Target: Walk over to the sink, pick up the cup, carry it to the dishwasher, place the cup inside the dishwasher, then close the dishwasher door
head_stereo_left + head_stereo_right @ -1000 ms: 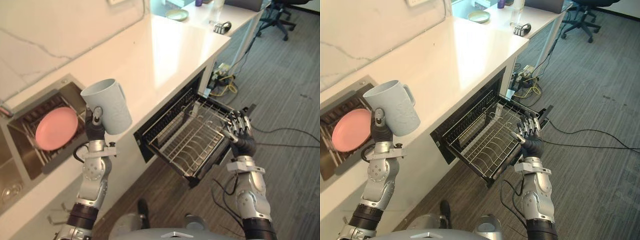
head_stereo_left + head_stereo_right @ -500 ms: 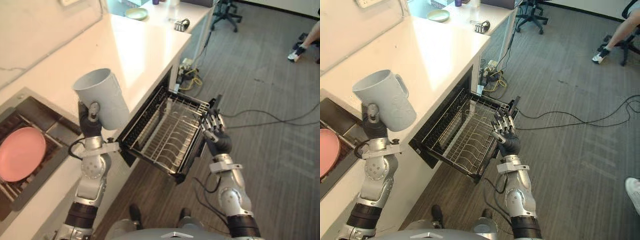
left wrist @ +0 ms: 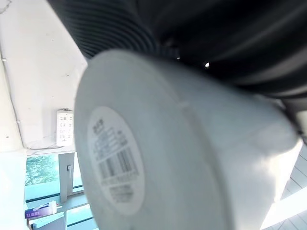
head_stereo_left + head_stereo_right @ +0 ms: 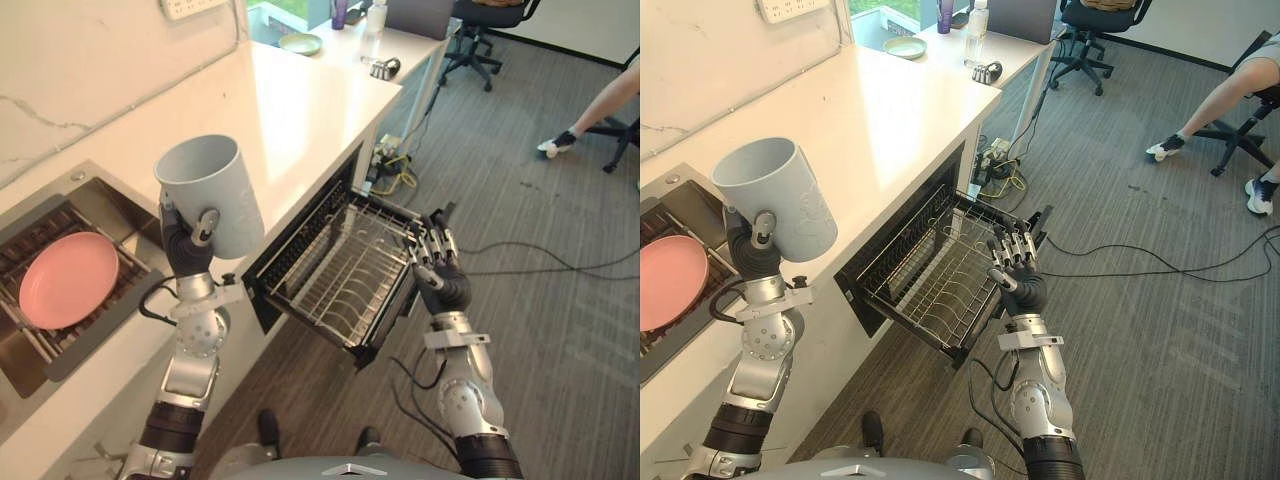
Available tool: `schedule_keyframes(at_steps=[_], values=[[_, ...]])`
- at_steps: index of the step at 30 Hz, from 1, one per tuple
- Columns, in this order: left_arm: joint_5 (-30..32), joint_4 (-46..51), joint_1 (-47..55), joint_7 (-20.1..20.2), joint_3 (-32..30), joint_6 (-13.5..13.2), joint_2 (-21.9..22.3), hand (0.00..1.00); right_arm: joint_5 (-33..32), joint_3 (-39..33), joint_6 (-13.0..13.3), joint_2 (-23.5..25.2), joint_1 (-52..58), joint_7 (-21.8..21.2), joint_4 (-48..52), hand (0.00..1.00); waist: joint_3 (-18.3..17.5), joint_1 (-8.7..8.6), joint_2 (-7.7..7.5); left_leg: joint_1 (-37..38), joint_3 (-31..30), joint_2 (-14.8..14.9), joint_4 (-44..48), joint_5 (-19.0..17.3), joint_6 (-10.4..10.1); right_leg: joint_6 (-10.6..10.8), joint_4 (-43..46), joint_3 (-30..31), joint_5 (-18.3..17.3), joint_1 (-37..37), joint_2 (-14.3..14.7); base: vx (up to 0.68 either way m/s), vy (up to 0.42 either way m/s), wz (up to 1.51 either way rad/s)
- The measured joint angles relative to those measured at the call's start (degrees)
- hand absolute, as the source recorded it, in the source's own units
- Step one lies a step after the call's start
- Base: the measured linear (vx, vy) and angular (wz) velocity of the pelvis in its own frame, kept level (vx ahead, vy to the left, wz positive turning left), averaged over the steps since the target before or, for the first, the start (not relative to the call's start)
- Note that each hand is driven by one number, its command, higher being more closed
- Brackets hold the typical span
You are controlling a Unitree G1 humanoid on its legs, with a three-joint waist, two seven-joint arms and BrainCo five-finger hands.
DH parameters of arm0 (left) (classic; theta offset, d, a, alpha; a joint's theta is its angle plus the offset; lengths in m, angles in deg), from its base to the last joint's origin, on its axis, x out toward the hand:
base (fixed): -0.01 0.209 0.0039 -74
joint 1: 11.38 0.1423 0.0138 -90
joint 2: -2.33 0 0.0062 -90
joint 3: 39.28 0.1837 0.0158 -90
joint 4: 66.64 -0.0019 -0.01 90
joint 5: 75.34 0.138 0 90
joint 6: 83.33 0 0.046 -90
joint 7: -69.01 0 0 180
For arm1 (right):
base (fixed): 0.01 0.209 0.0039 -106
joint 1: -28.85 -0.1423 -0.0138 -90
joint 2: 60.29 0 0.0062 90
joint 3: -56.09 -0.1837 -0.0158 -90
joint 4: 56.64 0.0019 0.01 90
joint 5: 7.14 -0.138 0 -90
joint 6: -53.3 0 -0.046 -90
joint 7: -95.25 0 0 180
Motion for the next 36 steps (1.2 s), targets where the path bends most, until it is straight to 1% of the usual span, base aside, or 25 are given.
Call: schedule_keyframes(at_steps=[3, 4, 6, 7, 9, 10, 11, 12, 14, 16, 17, 18, 19, 20, 22, 24, 26, 29, 33, 36], values=[[0.1, -0.8, 0.4, -0.6, 1.8, 0.1, 0.0, 1.0, -1.3, -0.1, -0.1, 0.0, 0.0, 1.4, -0.4, 0.0, -0.1, -0.07, 0.17, 0.6, 0.0, 0.0, 0.0, 0.0, -0.1, 0.2, 1.3, 0.1, -0.7, 0.1, -0.5, 0.0, 0.011, 0.01], [0.3, -2.5, 0.2, -1.6, 2.9, 0.3, 0.0, 1.0, -1.6, -0.1, -0.4, -0.1, 0.0, 3.2, -0.5, 0.0, -0.2, -0.59, 0.39, 1.0, 0.1, 0.0, 0.0, -0.1, -0.2, 0.0, 2.9, 0.1, -1.8, -0.1, -0.8, 0.01, 0.035, 0.03], [1.4, -4.9, 0.1, -2.7, 3.3, 1.2, 0.0, 1.0, -1.5, -0.2, -0.8, -0.2, 0.2, 5.3, -0.5, 0.0, -0.2, -1.17, 0.45, 1.9, 0.2, 0.0, -0.1, -0.7, -0.7, 0.1, 5.0, 0.4, -3.2, -0.3, -1.5, 0.0, 0.011, -0.07], [2.4, -6.8, 0.1, -4.5, 3.8, 3.0, 0.0, 1.0, -1.5, -0.6, -1.6, -0.7, 0.4, 7.4, -0.5, 0.0, -0.3, -1.36, 0.47, 2.7, 0.5, 0.0, -0.1, -1.0, -0.8, 0.0, 7.6, 1.5, -4.8, -1.1, -2.0, 0.0, 0.018, -0.16], [3.7, -7.8, 0.1, -6.9, 4.7, 5.0, 0.0, 1.0, -1.3, -1.5, -2.1, -1.5, 0.7, 9.5, -0.1, 0.0, -0.6, -1.9, 0.7, 2.8, 0.5, -0.1, -0.1, -1.1, -0.8, 0.1, 9.1, 1.7, -5.5, -1.7, -2.5, 0.0, 0.007, -0.1], [7.5, -8.3, 0.1, -10.2, 5.4, 6.8, 0.0, 1.0, -1.0, -2.7, -2.7, -1.9, 0.7, 11.3, 0.4, 0.0, -0.8, -2.24, 1.04, 2.6, 0.9, -0.1, -0.1, -1.1, -0.8, 0.1, 9.3, 2.3, -5.6, -2.2, -2.5, 0.0, 0.002, -0.16], [10.7, -8.7, 0.1, -12.2, 5.6, 7.9, 0.0, 1.0, -1.0, -2.8, -2.8, -1.9, 0.7, 11.9, 0.4, 0.0, -0.9, -2.28, 1.2, 2.6, 1.5, 0.1, -0.1, -1.1, -0.9, 0.0, 9.3, 2.9, -5.5, -2.5, -2.4, 0.0, -0.003, -0.24], [12.5, -8.7, 0.1, -13.4, 5.6, 8.6, 0.0, 1.0, -1.0, -2.9, -2.9, -2.0, 0.7, 12.1, 0.4, 0.0, -1.0, -2.31, 1.3, 2.6, 1.8, 0.2, -0.1, -1.2, -0.9, -0.1, 9.3, 3.4, -5.4, -2.8, -2.3, 0.01, -0.009, -0.24], [17.2, -9.1, -1.5, -17.6, 6.0, 10.7, 0.0, 1.0, -1.1, -2.5, -3.1, -2.3, 0.8, 12.1, 1.2, 0.0, -1.1, -2.84, 1.5, 2.6, 2.1, 0.3, -0.1, -1.2, -1.0, 0.0, 9.1, 4.1, -5.3, -3.0, -2.0, 0.02, -0.028, -0.16], [20.5, -9.1, -3.0, -20.1, 6.4, 11.9, 0.0, 1.0, -1.6, -2.2, -3.9, -2.3, 0.7, 11.5, 4.3, 0.0, -1.1, -2.73, 1.5, 2.6, 2.5, 0.5, -0.1, -1.3, -1.1, -0.1, 8.6, 4.8, -5.0, -3.2, -1.5, 0.01, -0.03, -0.12], [21.3, -9.1, -3.4, -20.5, 6.4, 12.1, 0.0, 1.0, -1.6, -2.0, -4.2, -2.2, 0.7, 11.2, 5.4, 0.0, -1.1, -2.72, 1.5, 2.5, 2.6, 0.6, -0.1, -1.3, -1.1, -0.1, 8.3, 4.8, -4.9, -3.1, -1.4, 0.02, -0.016, -0.13], [23.2, -9.2, -4.1, -22.1, 6.7, 12.6, 0.0, 1.0, -2.2, -1.1, -4.7, -2.3, 0.6, 10.2, 7.4, 0.0, -1.1, -2.71, 1.49, 2.5, 2.9, 0.7, -0.1, -1.3, -1.1, -0.1, 8.0, 4.9, -4.7, -3.1, -1.4, 0.03, -0.006, -0.1], [25.0, -9.4, -4.7, -23.8, 7.1, 13.2, 0.0, 1.0, -3.5, -0.1, -5.5, -2.3, 0.6, 9.1, 8.5, 0.0, -1.1, -2.67, 1.48, 2.5, 3.0, 0.7, -0.1, -1.2, -1.0, 0.4, 7.7, 5.0, -4.3, -3.1, -1.3, 0.03, -0.007, -0.08], [26.0, -9.5, -4.9, -24.6, 7.4, 13.7, 0.0, 1.0, -4.1, 0.3, -6.0, -2.3, 0.6, 8.6, 8.9, 0.0, -1.1, -2.68, 1.5, 2.5, 3.1, 0.7, -0.1, -1.1, -0.8, 0.4, 7.7, 5.0, -4.2, -3.0, -1.3, 0.05, -0.015, -0.06], [29.6, -9.9, -5.2, -27.3, 8.0, 15.2, 0.1, 1.0, -6.1, 3.2, -7.8, -2.2, 0.5, 7.4, 9.3, 0.0, -1.1, -2.73, 1.5, 2.3, 3.2, 0.8, -0.1, -1.1, -0.8, 0.3, 7.0, 5.2, -3.5, -2.8, -0.8, 0.05, -0.016, -0.02], [31.0, -11.0, -5.7, -28.6, 8.0, 16.0, 0.1, 1.0, -6.7, 5.0, -9.0, -2.2, 0.4, 6.8, 9.3, 0.0, -1.1, -2.57, 1.48, 2.3, 3.2, 0.8, -0.1, -1.1, -0.8, 0.4, 6.6, 5.2, -3.3, -2.6, -0.6, 0.0, 0.0, 0.0], [32.0, -11.7, -6.0, -28.9, 8.1, 16.4, 0.1, 1.0, -7.2, 7.6, -10.5, -2.2, 0.0, 6.5, 9.3, 0.0, -1.2, -2.53, 1.43, 2.3, 3.2, 0.8, -0.1, -1.1, -0.8, 0.4, 6.4, 5.2, -3.2, -2.5, -0.6, 0.0, 0.0, 0.0], [33.9, -12.1, -6.6, -29.6, 9.7, 16.3, 0.0, 1.0, -7.9, 9.7, -10.8, -2.2, -0.4, 6.5, 9.3, 0.0, -1.2, -2.3, 1.33, 2.3, 3.1, 0.8, -0.1, -1.0, -0.7, 0.4, 5.8, 5.3, -2.8, -2.2, -0.5, 0.0, 0.0, 0.0], [34.0, -13.8, -7.0, -29.8, 11.7, 16.3, 0.0, 1.0, -7.9, 12.8, -10.8, -2.3, -2.5, 6.6, 9.3, 0.0, -2.0, -2.42, 1.13, 2.3, 3.3, 0.7, -0.4, -1.0, -0.6, 0.3, 4.9, 5.7, -2.4, -2.0, -0.4, -0.02, 0.011, -0.03], [34.3, -14.1, -7.0, -28.7, 13.8, 16.3, -0.1, 1.0, -7.8, 15.5, -10.8, -2.3, -4.1, 6.6, 9.3, 0.0, -2.6, -2.27, 0.7, 2.3, 3.3, 0.7, -0.5, -0.9, -0.5, -0.1, 4.5, 5.7, -2.3, -2.0, -0.3, -0.01, 0.005, 0.0]])
